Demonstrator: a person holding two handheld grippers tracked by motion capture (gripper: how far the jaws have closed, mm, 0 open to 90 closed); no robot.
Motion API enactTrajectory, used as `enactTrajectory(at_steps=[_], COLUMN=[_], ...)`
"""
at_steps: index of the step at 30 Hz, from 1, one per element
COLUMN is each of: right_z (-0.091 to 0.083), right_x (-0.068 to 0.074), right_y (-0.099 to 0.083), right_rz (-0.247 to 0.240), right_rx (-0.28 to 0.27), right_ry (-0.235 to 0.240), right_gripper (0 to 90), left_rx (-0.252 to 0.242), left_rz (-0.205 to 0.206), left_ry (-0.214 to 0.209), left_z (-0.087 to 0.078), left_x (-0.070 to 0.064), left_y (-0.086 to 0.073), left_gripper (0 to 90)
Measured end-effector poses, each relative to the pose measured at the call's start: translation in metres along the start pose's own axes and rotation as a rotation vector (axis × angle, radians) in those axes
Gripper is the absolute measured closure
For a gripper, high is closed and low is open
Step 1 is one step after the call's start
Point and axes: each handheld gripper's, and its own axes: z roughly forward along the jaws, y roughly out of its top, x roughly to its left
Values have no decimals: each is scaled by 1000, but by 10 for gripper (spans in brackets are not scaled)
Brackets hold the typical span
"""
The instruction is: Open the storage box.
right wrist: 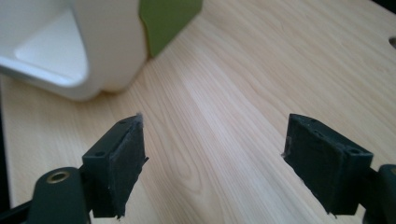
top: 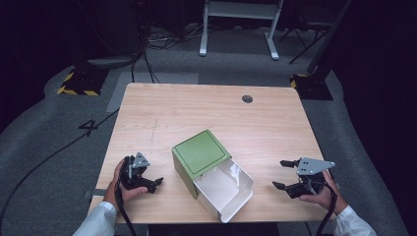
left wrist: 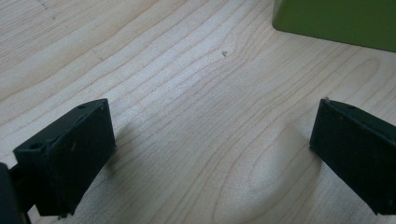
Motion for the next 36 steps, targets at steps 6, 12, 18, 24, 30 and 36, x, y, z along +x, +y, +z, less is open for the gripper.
enactTrajectory(at_steps=[6,12,18,24,30,36], right_z=[1,2,4,-1,-6,-15], right_x=[-14,-23,-29,-33,-34,-34], right_y=[-26,-47,-66,-80,-85,-93], right_rz=[55,116,173,265,324,357], right_rx=[39,81,96,67,78,81], right_ry=[-70,-114,-143,-157,-180,-222], right_gripper=[208,205,203,195,180,180], left_rx=[0,0,0,-1,0,0], left_rz=[1,0,0,0,0,0], left_ry=[0,0,0,1,0,0], left_z=[0,0,0,0,0,0], left_x=[0,0,0,0,0,0], left_y=[0,0,0,0,0,0], left_gripper=[2,2,2,2,2,2])
